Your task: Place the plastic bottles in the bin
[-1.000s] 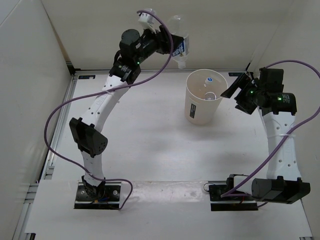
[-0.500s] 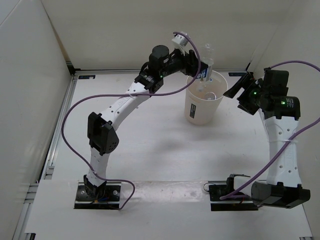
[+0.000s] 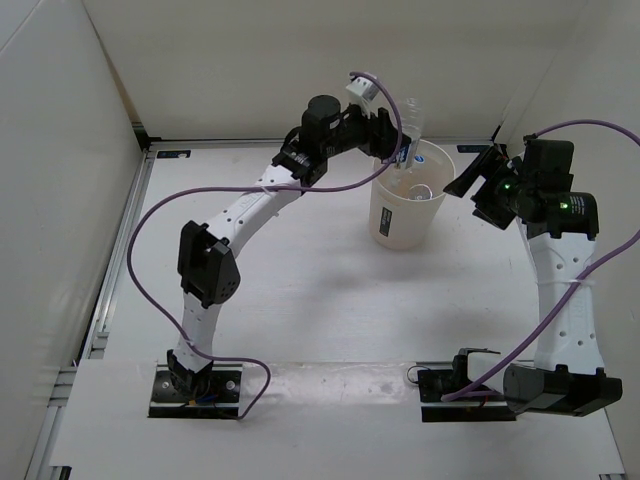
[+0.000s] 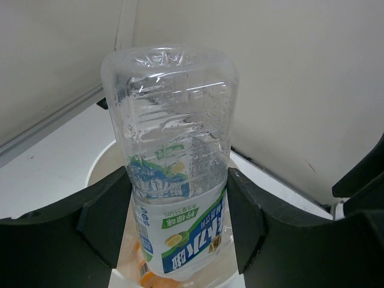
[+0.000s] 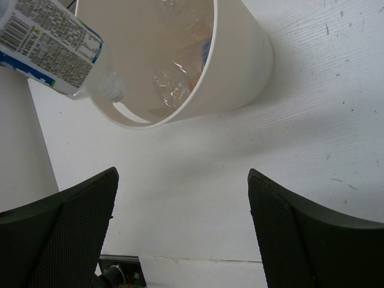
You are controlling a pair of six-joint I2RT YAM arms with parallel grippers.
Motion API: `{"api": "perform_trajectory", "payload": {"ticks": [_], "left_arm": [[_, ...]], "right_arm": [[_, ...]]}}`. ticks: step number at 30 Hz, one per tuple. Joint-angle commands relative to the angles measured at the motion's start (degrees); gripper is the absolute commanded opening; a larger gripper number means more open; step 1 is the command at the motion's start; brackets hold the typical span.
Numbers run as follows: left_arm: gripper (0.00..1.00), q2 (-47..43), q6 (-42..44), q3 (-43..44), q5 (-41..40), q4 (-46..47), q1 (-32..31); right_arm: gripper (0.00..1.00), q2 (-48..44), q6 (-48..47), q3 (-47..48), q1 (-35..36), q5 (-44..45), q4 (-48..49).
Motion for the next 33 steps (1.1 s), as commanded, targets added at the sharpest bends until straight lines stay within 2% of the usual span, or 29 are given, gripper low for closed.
{"api": "perform_trajectory", "payload": {"ticks": [1,3,5,6,10,14,17,18,22,25,27,29,30,33], "left_arm": [[0.58,-0.13,0.71,0.11,0.77,-0.65,-0.11],[0.63,-0.13,0.89,-0.06,0.95,-1.0,-0.11],[0.92,-0.48,1.67,-0.5,0.77,-0.92,0.07],[1.0,-0.65,1.85,-0.85,0.42,-1.18,-0.02],[1.0,-2.67,2.82,-1.29,-0.02,-1.71,1.12],[1.0,-6.8,4.93,-7.51,-1.69,-1.89,2.44],[1.0,-12.42,5.98,-11.47,-5.54,-3.2,5.33],[1.0,-17.13,7.29,-13.66,-6.16,-3.12,7.0],[1.0,-26.39,9.59,-18.6,-11.52,-10.13,14.11],[1.0,-33.6,10.29,-22.73,-22.04,-18.92,19.22],[1.0,-39.47,10.73,-30.17,-26.18,-22.08,22.63],[1.0,-44.57,6.88,-37.83,-29.53,-22.8,26.51],[1.0,-48.08,3.82,-43.34,-30.68,-22.19,31.48],[1.0,-56.87,2.55,-59.06,-29.46,-14.58,36.45]], "right_arm": [[0.9,-0.88,-1.07,2.28,0.39,0.94,0.79],[0.9,-1.06,-1.16,2.19,0.31,1.03,0.79],[0.9,-1.14,-1.25,2.46,0.48,1.3,0.61],[0.9,-1.23,-1.25,2.63,0.48,1.21,0.7],[0.9,-1.06,-1.16,2.37,0.57,1.21,0.79],[0.9,-1.14,-0.98,1.76,0.4,0.86,1.22],[0.9,-1.23,-0.81,1.66,0.39,1.03,0.88],[0.9,-1.32,-0.98,2.01,0.4,1.12,0.79],[0.9,-1.58,0.95,2.81,0.92,7.16,-1.93],[0.9,-1.94,3.06,2.19,0.48,10.08,-4.3],[0.9,-2.02,4.46,1.75,0.22,12.37,-4.75],[0.9,-2.11,5.34,1.49,0.22,13.25,-5.02],[0.9,-1.76,6.3,1.4,0.31,13.25,-4.93],[0.9,-1.32,7.1,1.23,0.4,13.34,-5.37]]}}
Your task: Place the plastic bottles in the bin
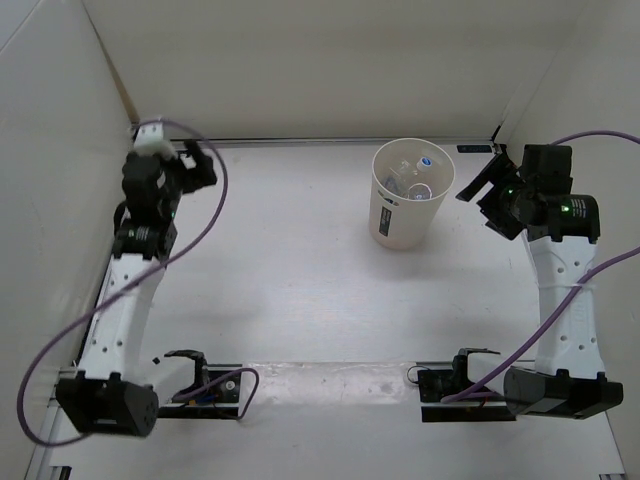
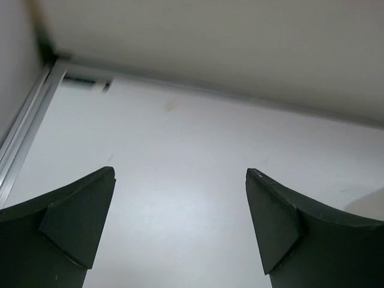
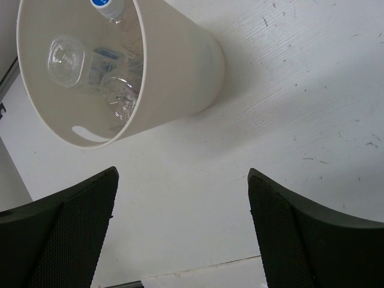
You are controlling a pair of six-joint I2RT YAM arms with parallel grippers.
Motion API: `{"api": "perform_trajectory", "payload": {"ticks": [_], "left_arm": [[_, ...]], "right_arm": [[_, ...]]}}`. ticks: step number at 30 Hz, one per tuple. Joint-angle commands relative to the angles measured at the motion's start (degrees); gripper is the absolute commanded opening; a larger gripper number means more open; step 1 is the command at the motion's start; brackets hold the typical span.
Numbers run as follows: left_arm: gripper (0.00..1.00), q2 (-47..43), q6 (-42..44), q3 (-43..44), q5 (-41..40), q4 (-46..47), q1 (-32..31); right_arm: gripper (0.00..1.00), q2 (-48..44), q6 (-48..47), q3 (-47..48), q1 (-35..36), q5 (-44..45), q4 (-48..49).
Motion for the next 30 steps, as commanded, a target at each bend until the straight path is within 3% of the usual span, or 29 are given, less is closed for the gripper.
{"api": "perform_trajectory", "payload": {"ticks": [1,5,7,15,24,30], "left_arm": [[1.0,-6.38,-1.32,-19.22,-3.34,3.15,5.3],[1.0,-12.03,-4.98,-26.15,-7.28,2.05,11.11],[1.0,-13.78,-4.39,-28.43,-5.47,-0.06,12.61],[1.0,-15.73,-0.07,-31.07,-3.44,-2.71,12.79],[1.0,-15.9,-3.94,-32.49,-4.49,-2.61,12.79],[1.0,-17.47,-10.79,-32.92,-14.05,-6.92,12.7]], "right_arm": [[0.9,-0.51,2.53,1.03,-0.22,2.0,-0.73],[0.9,-0.07,3.06,0.68,-0.39,1.29,-1.08],[0.9,-0.24,3.33,0.41,-0.92,0.76,-1.43],[0.9,-0.42,3.42,-0.29,-1.53,0.5,-2.14],[0.9,-0.77,3.33,-0.9,-1.36,0.85,-2.49],[0.9,-1.74,3.24,-1.78,-1.89,0.94,-2.58]]}}
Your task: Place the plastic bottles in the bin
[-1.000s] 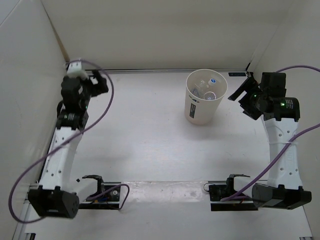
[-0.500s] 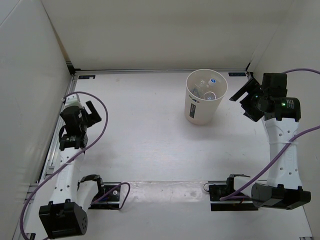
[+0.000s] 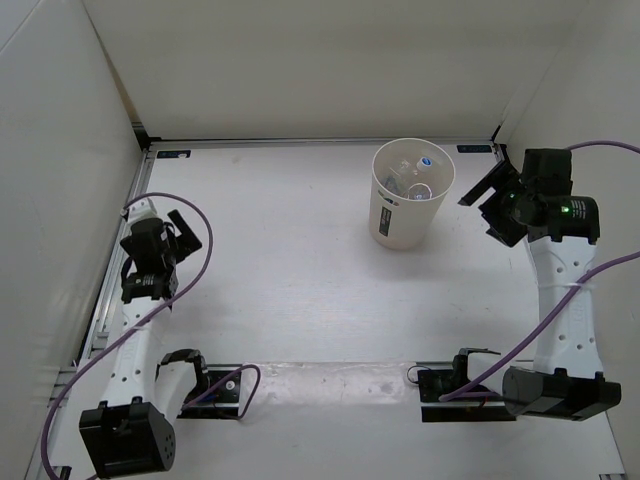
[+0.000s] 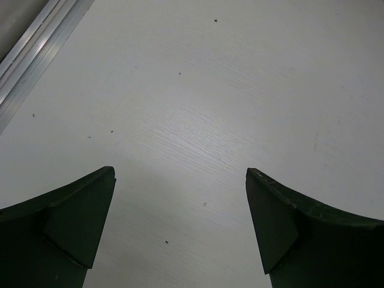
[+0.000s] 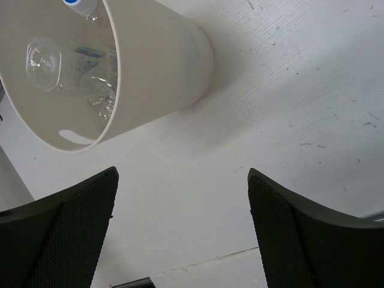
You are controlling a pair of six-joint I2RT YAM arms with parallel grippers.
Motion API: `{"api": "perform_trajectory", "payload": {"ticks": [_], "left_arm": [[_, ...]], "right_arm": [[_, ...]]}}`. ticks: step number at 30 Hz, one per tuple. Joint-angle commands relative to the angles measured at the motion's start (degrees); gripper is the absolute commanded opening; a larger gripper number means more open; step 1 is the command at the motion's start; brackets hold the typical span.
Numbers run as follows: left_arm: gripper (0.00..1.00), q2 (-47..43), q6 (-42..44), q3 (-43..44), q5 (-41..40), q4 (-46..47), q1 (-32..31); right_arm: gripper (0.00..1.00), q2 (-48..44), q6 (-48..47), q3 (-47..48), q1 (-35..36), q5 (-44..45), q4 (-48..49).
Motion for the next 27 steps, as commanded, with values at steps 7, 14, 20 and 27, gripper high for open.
{"api": "perform_trajectory", "payload": {"ticks": [7,14,20,27], "left_arm": [[1.0,-8.75,-4.58,-8.88,-7.27,4.01,-0.04],[1.0,-14.55,-2.58,-18.83,-7.81,14.67,-0.04],[1.0,-13.59,2.18,-24.01,-2.27,26.34,0.05],[1.0,-5.26,4.9,-26.48,0.72,43.35,-0.04]], "right_arm": [[0.9,-2.18,0.25,-2.16,-0.25,1.34,-0.81],[0.9,-1.13,0.6,-1.82,1.07,1.42,-0.46],[0.9,-0.42,0.86,-1.81,0.72,1.07,-0.28],[0.9,-0.51,2.0,-2.69,-1.39,-0.68,-0.02]]}}
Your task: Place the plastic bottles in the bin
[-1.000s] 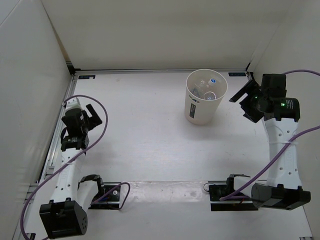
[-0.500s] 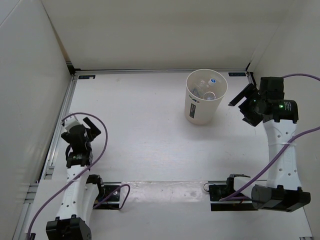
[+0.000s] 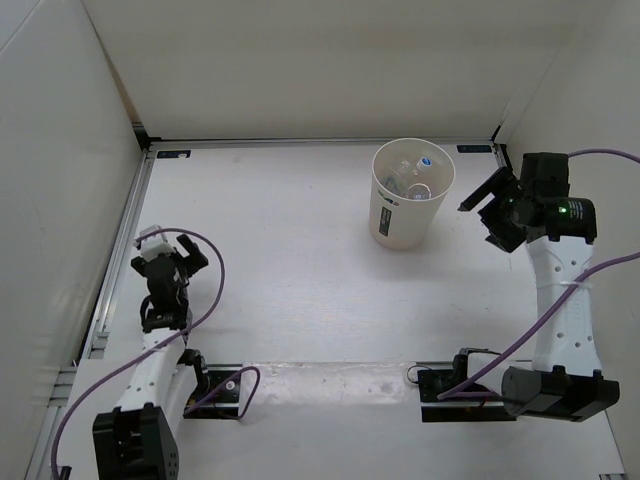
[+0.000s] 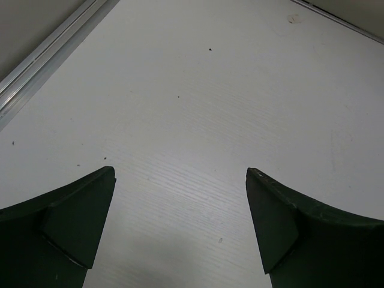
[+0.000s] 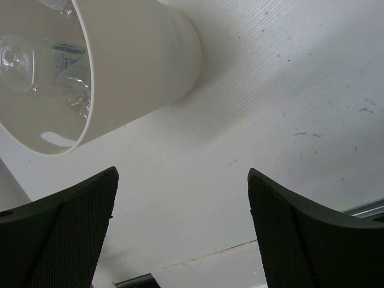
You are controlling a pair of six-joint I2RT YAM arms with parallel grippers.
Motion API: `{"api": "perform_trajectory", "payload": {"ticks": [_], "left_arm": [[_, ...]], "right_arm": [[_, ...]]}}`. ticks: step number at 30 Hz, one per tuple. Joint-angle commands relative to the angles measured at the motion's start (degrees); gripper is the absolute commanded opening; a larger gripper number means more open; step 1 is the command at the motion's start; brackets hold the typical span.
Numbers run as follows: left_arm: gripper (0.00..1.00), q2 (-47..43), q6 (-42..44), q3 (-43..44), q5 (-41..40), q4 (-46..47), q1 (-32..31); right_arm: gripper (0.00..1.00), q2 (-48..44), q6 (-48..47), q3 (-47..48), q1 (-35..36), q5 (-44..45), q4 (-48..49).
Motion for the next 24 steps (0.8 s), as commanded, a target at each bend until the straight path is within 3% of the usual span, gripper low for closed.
{"api": "perform_trajectory", "payload": {"ticks": [1,8,10,16,20,24], "left_arm": [[1.0,5.44,3.15,-2.26,3.02,15.23,0.05],[1.0,20.83,7.37,-2.8,6.89,34.92,0.05],[1.0,22.85,9.04,-0.53,11.62,32.84,0.22],[1.0,32.34,13.08,-1.92,16.62,45.82,0.66],[1.0,34.37,15.03,0.8,22.18,43.2,0.22],[1.0,38.68,18.11,1.24,23.67,46.86,-1.09]], "right_arm": [[0.9,-0.23,1.3,0.02,-1.1,-0.56,0.85],[0.9,-0.23,0.25,1.42,-2.16,-0.47,-0.29],[0.9,-0.58,0.07,1.86,-2.16,0.23,-0.81],[0.9,-1.2,-0.19,2.39,-3.13,0.94,-1.43],[0.9,-0.76,-0.37,3.1,-3.56,0.94,-2.13],[0.9,-1.02,0.16,3.27,-4.88,0.77,-2.31]]}}
